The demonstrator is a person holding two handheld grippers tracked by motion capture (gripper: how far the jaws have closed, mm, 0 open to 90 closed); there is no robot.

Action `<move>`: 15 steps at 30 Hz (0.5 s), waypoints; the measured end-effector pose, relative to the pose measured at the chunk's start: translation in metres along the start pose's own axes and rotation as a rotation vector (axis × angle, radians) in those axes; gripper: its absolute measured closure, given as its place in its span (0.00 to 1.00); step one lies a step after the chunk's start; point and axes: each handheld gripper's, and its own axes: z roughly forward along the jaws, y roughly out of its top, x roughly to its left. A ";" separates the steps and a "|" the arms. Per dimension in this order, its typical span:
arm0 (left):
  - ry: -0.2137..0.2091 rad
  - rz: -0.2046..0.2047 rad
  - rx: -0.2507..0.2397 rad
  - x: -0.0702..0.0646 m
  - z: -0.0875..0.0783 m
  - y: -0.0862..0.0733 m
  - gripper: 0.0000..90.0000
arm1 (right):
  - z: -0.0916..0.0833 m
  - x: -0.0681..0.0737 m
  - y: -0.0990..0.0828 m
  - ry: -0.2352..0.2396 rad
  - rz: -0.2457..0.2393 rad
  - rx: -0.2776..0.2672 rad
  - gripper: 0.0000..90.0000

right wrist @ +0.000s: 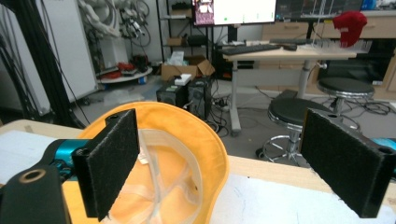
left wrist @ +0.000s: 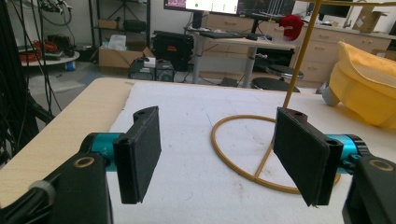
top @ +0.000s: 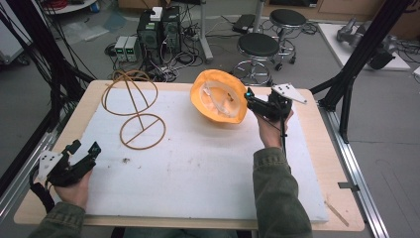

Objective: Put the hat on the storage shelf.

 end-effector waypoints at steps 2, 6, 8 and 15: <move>-0.001 -0.004 0.000 0.000 0.000 0.000 0.36 | 0.010 -0.001 0.000 0.008 0.018 0.029 0.13; -0.008 -0.003 -0.004 -0.001 0.000 0.000 0.36 | 0.028 0.000 -0.006 -0.015 -0.010 0.045 0.13; -0.017 -0.006 -0.006 -0.001 0.000 0.000 0.36 | 0.040 -0.005 -0.015 -0.020 0.005 0.074 0.13; -0.028 -0.017 -0.006 -0.002 0.005 0.000 0.36 | 0.063 -0.014 -0.025 -0.025 -0.005 0.185 0.13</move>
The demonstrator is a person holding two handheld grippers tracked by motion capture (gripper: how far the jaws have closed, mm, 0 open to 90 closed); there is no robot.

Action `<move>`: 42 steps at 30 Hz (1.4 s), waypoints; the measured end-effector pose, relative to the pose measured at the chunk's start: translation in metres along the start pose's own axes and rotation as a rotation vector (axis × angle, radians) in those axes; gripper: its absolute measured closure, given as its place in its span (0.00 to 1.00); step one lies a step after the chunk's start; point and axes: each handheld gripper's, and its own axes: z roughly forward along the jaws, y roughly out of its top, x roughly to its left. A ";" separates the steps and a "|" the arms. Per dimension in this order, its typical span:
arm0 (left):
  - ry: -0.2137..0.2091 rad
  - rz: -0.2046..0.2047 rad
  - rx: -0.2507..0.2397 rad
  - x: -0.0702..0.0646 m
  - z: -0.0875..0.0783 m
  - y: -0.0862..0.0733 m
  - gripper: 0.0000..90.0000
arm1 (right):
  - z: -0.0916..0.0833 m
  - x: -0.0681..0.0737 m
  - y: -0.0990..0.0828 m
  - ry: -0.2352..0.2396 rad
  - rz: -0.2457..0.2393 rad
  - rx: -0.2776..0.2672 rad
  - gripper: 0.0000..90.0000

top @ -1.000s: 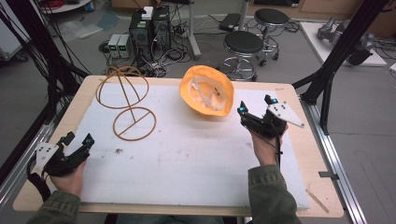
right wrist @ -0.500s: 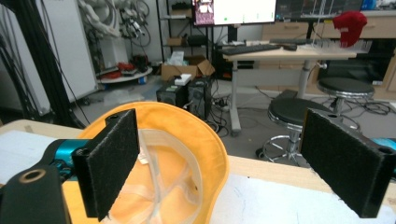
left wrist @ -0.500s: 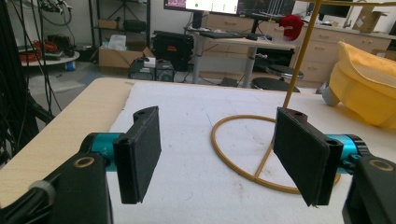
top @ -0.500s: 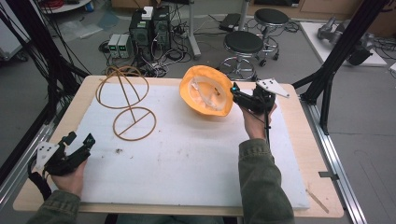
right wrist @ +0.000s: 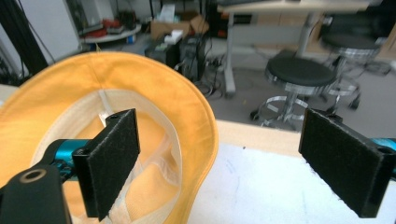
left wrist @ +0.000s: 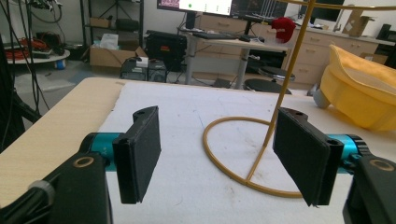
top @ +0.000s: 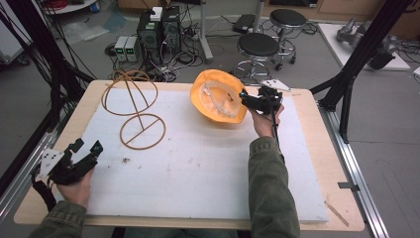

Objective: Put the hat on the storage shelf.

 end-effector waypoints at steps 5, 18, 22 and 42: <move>0.001 -0.010 -0.004 0.001 0.001 0.000 0.36 | 0.017 -0.001 -0.007 0.009 0.002 0.031 0.17; -0.002 -0.026 -0.001 0.001 0.004 -0.001 0.36 | 0.043 0.002 -0.031 0.068 0.105 0.200 0.50; -0.007 -0.024 -0.002 0.000 0.003 -0.001 0.36 | 0.045 -0.002 -0.035 0.123 0.178 0.264 0.95; -0.013 -0.023 -0.002 0.000 0.002 0.000 0.36 | 0.038 0.019 -0.027 0.133 0.131 0.183 0.98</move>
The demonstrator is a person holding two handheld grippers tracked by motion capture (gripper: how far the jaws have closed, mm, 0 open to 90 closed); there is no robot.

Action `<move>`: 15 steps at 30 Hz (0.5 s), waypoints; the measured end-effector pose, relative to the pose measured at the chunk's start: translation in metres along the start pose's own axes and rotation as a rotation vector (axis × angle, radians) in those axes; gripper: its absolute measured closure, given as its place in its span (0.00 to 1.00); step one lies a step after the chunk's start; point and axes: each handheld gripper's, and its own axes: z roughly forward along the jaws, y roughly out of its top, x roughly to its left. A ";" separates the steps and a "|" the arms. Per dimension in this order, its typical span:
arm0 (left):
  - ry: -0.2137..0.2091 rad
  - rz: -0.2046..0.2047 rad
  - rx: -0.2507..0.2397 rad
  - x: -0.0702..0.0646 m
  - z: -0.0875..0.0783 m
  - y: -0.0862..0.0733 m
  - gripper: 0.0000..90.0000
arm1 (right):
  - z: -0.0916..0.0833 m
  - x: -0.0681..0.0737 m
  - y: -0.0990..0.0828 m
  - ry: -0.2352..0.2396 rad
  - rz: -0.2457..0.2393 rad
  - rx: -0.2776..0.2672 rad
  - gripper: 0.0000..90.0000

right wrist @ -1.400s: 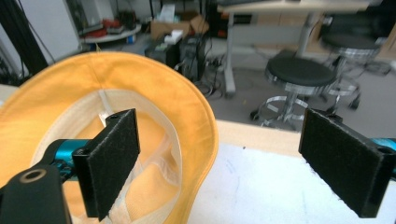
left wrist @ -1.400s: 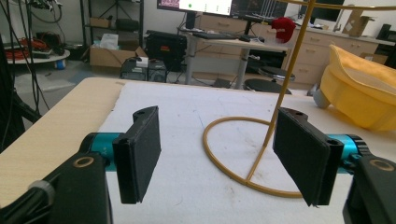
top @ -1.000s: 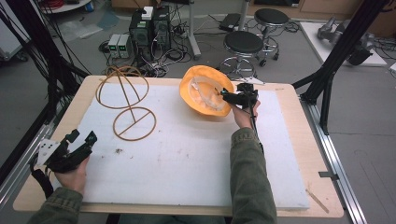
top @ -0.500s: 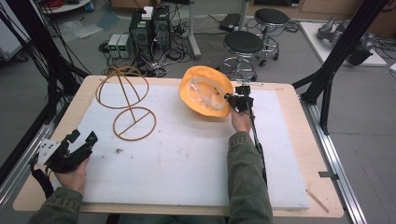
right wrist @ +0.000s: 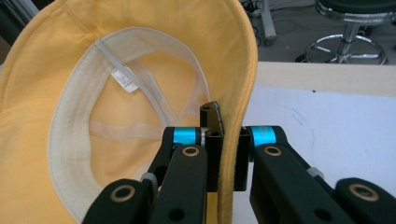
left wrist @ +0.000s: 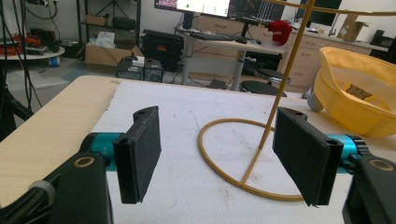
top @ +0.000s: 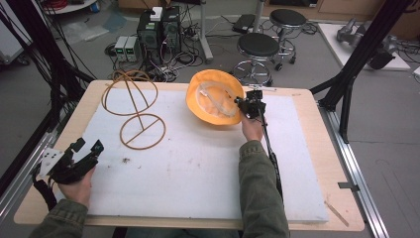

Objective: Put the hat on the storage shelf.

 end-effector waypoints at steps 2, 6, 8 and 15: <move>-0.001 -0.001 -0.001 0.000 0.000 0.000 0.36 | -0.001 0.005 0.001 0.003 -0.012 -0.022 0.98; -0.003 -0.001 -0.002 -0.001 -0.001 0.000 0.36 | -0.004 0.016 0.003 0.023 -0.036 -0.082 0.98; -0.003 -0.001 -0.001 0.000 -0.001 0.000 0.36 | -0.006 0.023 0.005 0.026 -0.058 -0.116 0.98; -0.009 -0.007 -0.004 -0.001 -0.002 0.000 0.36 | -0.013 0.053 0.007 -0.018 -0.216 -0.254 0.98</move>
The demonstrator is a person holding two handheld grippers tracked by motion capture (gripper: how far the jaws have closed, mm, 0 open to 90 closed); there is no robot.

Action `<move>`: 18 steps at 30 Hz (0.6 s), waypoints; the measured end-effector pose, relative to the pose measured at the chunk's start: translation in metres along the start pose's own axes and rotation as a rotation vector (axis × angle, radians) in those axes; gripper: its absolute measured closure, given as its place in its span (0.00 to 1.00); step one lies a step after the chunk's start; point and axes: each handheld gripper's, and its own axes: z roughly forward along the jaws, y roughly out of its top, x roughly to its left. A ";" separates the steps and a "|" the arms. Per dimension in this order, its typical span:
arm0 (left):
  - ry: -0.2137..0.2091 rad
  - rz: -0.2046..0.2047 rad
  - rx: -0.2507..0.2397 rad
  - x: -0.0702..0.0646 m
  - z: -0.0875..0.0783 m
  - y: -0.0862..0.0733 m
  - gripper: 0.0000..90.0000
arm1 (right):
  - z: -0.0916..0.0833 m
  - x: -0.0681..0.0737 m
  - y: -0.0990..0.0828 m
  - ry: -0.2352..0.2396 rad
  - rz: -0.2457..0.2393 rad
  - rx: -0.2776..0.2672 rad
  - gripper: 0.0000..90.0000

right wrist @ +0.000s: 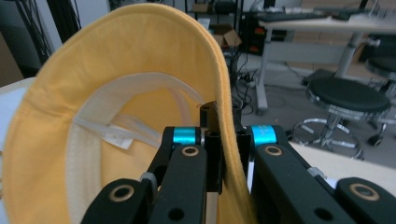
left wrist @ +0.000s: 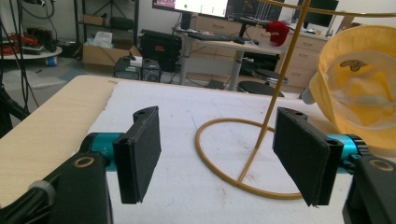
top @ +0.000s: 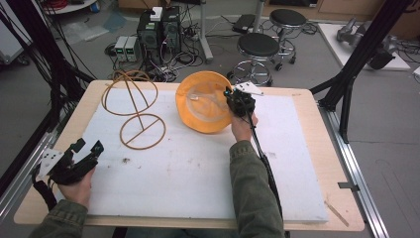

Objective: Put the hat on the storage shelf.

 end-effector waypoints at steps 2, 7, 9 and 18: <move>-0.003 -0.001 0.002 0.000 -0.001 0.000 0.36 | -0.001 0.002 0.001 -0.002 -0.008 -0.010 0.98; -0.005 -0.001 0.002 0.001 -0.002 0.000 0.36 | -0.006 0.007 0.009 -0.036 -0.011 -0.067 0.98; -0.006 -0.003 0.003 0.001 -0.002 0.000 0.36 | -0.008 0.009 0.013 -0.049 -0.024 -0.090 0.98; -0.011 -0.004 0.004 0.000 -0.002 0.000 0.36 | -0.024 0.015 0.034 -0.067 0.003 -0.208 0.97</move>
